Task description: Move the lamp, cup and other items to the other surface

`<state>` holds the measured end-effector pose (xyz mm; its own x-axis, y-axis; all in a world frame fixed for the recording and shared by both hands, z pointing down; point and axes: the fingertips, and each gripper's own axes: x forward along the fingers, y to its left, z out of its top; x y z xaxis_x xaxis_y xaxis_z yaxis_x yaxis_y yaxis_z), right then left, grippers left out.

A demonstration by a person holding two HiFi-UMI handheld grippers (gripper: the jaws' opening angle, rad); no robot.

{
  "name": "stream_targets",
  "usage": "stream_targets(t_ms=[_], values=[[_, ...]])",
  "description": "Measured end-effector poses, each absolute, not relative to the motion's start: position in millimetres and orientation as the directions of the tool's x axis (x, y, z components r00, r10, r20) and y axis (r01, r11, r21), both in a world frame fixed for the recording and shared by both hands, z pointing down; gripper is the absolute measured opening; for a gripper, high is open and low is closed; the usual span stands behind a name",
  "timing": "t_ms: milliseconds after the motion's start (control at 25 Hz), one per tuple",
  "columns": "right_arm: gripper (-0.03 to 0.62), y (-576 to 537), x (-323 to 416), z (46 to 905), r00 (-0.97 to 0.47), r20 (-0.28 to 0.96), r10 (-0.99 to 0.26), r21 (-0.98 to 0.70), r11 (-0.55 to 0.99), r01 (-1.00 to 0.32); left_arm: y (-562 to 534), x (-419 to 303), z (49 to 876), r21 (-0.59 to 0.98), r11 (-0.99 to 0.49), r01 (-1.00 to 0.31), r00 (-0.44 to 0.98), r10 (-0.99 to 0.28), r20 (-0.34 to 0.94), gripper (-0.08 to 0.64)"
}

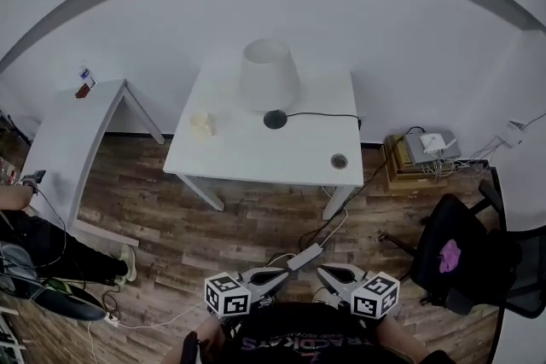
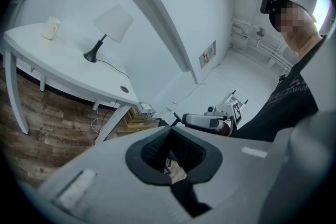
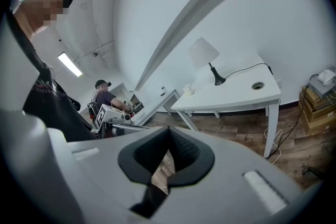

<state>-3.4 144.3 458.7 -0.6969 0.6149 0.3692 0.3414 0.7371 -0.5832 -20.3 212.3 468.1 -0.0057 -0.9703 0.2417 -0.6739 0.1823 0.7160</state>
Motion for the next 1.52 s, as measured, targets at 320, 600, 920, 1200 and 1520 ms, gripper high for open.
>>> stream_targets(t_ms=[320, 600, 920, 1200, 1520], values=[[0.005, 157, -21, 458, -0.717, 0.378, 0.586, -0.549, 0.765, 0.336, 234, -37, 470, 0.707, 0.187, -0.682, -0.016, -0.97, 0.242, 0.005], [0.005, 162, -21, 462, -0.717, 0.376, 0.586, -0.554, 0.763, 0.333, 241, -37, 468, 0.702, 0.178, -0.69, -0.001, -0.97, 0.244, 0.005], [0.005, 152, -3, 464, -0.711, 0.395, 0.582, -0.551, 0.769, 0.324, 224, -16, 468, 0.727, 0.137, -0.673, 0.037, -0.975, 0.217, 0.003], [0.005, 147, 9, 465, -0.702, 0.417, 0.578, -0.531, 0.781, 0.329, 212, -6, 465, 0.722, 0.118, -0.681, 0.039, -0.98, 0.196, 0.003], [0.005, 148, 17, 466, -0.693, 0.429, 0.579, -0.52, 0.786, 0.335, 216, 0, 467, 0.736, 0.124, -0.666, 0.015, -0.984, 0.18, 0.003]])
